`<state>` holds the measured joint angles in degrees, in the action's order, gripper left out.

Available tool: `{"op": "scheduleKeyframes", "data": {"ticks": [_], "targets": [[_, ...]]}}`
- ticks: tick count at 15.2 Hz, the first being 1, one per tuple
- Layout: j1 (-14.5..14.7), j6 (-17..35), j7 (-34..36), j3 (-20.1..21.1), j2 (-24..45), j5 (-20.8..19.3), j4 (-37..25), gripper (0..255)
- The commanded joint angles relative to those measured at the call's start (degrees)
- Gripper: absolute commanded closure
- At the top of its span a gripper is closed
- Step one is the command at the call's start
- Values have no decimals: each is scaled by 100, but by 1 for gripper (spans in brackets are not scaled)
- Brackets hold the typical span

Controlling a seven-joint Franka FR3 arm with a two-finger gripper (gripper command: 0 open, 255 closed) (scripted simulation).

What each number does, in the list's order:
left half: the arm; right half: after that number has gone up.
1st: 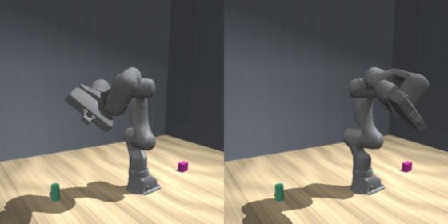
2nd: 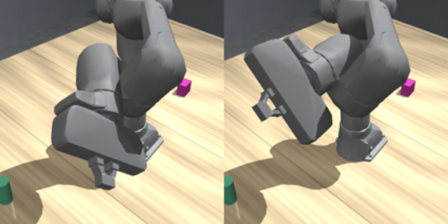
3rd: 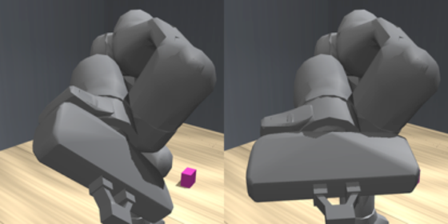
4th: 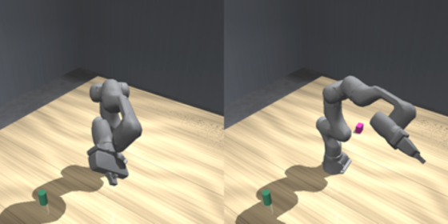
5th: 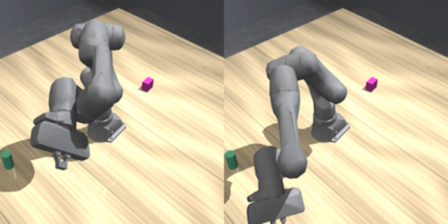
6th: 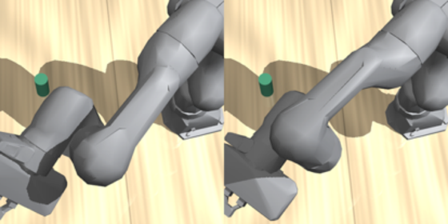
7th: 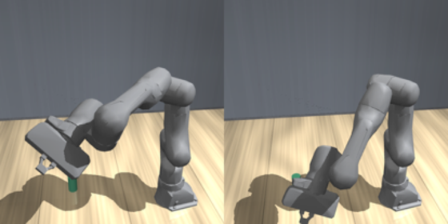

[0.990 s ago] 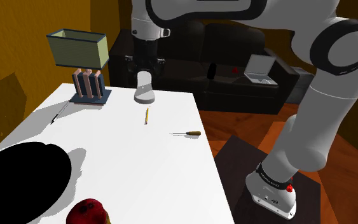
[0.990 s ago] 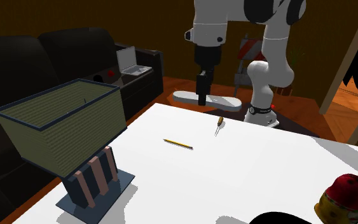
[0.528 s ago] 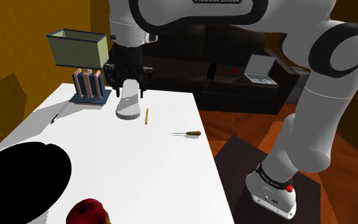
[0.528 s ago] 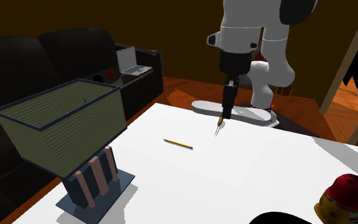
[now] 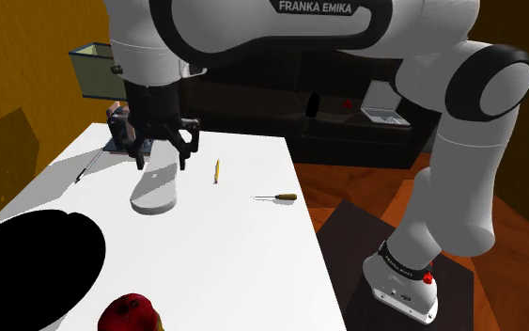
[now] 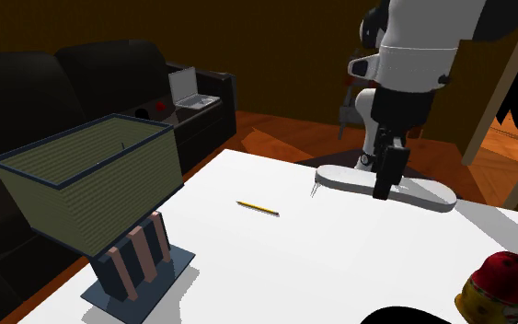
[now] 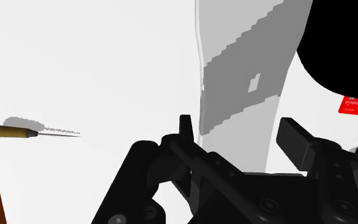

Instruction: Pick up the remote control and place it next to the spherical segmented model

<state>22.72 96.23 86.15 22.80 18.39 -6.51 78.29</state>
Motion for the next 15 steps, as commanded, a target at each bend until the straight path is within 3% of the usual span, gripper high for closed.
{"op": "scheduleKeyframes", "data": {"ticks": [1, 15], "targets": [[51, 72, 73, 7, 84, -36, -8, 255], [-26, 1155, 99, -24, 77, -51, 1087, 255]]}}
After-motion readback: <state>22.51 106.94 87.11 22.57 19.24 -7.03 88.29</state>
